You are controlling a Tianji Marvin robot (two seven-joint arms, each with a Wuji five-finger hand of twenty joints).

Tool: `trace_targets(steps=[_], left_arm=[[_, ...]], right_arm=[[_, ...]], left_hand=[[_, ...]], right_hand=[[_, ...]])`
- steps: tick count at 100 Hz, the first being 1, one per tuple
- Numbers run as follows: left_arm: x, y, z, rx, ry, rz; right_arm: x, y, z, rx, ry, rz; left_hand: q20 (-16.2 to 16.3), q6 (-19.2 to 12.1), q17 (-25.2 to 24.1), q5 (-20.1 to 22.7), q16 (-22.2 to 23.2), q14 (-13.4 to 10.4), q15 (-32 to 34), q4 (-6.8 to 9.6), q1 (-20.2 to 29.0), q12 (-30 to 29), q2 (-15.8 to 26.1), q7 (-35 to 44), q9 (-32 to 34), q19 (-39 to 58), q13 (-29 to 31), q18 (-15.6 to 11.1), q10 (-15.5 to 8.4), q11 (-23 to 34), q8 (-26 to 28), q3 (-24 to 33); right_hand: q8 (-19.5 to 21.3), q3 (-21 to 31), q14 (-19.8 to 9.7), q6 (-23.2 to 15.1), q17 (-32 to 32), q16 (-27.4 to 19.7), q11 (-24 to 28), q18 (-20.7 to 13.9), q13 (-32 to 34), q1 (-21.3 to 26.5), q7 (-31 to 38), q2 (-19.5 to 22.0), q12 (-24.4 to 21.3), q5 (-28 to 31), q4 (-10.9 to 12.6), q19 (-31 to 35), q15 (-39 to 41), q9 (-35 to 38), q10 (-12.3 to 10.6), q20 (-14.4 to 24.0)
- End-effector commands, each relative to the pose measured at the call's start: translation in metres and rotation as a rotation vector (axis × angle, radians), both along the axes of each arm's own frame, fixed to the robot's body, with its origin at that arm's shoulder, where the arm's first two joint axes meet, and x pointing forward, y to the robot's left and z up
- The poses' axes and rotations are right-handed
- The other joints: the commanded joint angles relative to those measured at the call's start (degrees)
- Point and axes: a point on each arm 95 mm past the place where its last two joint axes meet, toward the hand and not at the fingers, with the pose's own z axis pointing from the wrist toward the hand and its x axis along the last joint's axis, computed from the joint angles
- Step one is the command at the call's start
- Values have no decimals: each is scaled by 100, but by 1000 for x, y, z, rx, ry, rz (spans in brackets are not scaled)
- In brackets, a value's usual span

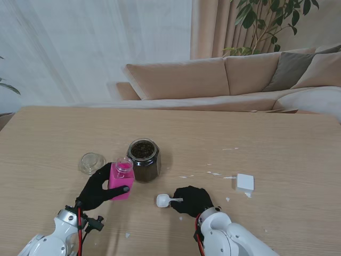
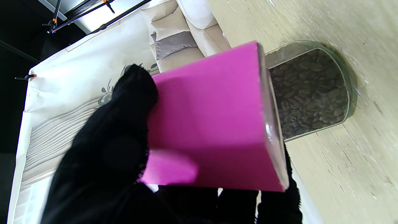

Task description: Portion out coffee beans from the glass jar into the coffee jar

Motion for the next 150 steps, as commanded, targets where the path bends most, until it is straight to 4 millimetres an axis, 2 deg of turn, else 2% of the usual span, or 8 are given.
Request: trace_targets(steps=[1, 19, 48, 65, 85, 113, 134, 150], left_arm=[[-2, -4, 0, -2, 3, -14], [-1, -5, -1, 0, 4, -15], [-1, -5, -1, 0, 3, -18], [-1, -5, -1, 1, 4, -20], [-2, -6, -2, -2, 2, -23], [-5, -9, -2, -10, -11, -50], [-12, -13, -2, -8, -11, -88], [-15, -16, -3, 4, -7, -102]], right_arm=[[-6, 0, -3, -5, 24, 17], [-7, 0, 2, -29, -15, 33], [-8, -3, 9, -67, -61, 35], [-8, -9, 19, -100, -125, 21], [-10, -27, 42, -135, -215, -28], [-12, -65, 72, -222, -294, -104], [-17, -95, 74, -306, -288, -164], [-18, -116, 68, -369, -262, -203]], left_hand=[[-10, -787, 22, 279, 69, -22, 61, 266, 862, 209, 848, 785, 263, 113, -72, 11, -459, 511, 241, 590], [-11, -786, 26, 284, 68, -28, 60, 268, 865, 210, 846, 789, 265, 116, -73, 13, -457, 511, 243, 592], [-14, -786, 32, 284, 68, -24, 61, 268, 864, 211, 841, 794, 269, 118, -69, 17, -464, 509, 243, 594], [-15, -793, 29, 283, 68, -29, 62, 264, 851, 213, 842, 795, 267, 118, -70, 16, -465, 509, 242, 588], [-16, -792, 24, 289, 70, -32, 65, 267, 845, 214, 832, 802, 267, 116, -66, 6, -462, 519, 245, 597], [-10, -803, 46, 292, 69, -32, 63, 261, 816, 207, 822, 808, 268, 131, -62, 7, -474, 526, 242, 612], [-3, -810, 56, 290, 67, -35, 62, 257, 799, 200, 819, 810, 261, 144, -62, 16, -479, 530, 239, 626], [-2, -809, 57, 291, 63, -40, 56, 254, 796, 190, 821, 807, 253, 144, -62, 18, -484, 530, 234, 632]], right_hand=[[-153, -153, 118, 90, -264, -525, -208, 144, -351, -233, -352, 5, -179, -247, 96, -330, -801, -282, 27, -147], [-686, -426, -44, 126, -787, -1045, -940, 219, -846, -316, -1090, -19, -909, -800, 80, -1492, -1855, -948, 40, -744], [-1277, -683, -58, 33, -927, -1367, -1598, 225, -1071, -325, -1640, 103, -1399, -1235, 104, -1811, -2509, -1357, -27, -927], [-1177, -806, -134, -276, -994, -1245, -1408, 155, -1126, -278, -1277, 149, -1312, -1363, 122, -1758, -2376, -1449, -195, -806], [-956, -881, -179, -530, -1107, -1197, -1244, 138, -1234, -155, -908, 171, -1230, -1466, 160, -1903, -2359, -1610, -296, -811], [-769, -552, -173, -869, -1259, -1436, -1410, 245, -1368, 62, -784, 65, -1288, -1576, 427, -2644, -2791, -1832, -637, -1204], [-734, -499, -149, -1009, -1313, -1513, -1527, 282, -1420, 41, -777, 7, -1334, -1685, 442, -2825, -2942, -1955, -810, -1322], [-712, -578, -146, -1019, -1328, -1514, -1520, 285, -1389, -41, -767, -19, -1325, -1712, 393, -2855, -2955, -1928, -798, -1340]])
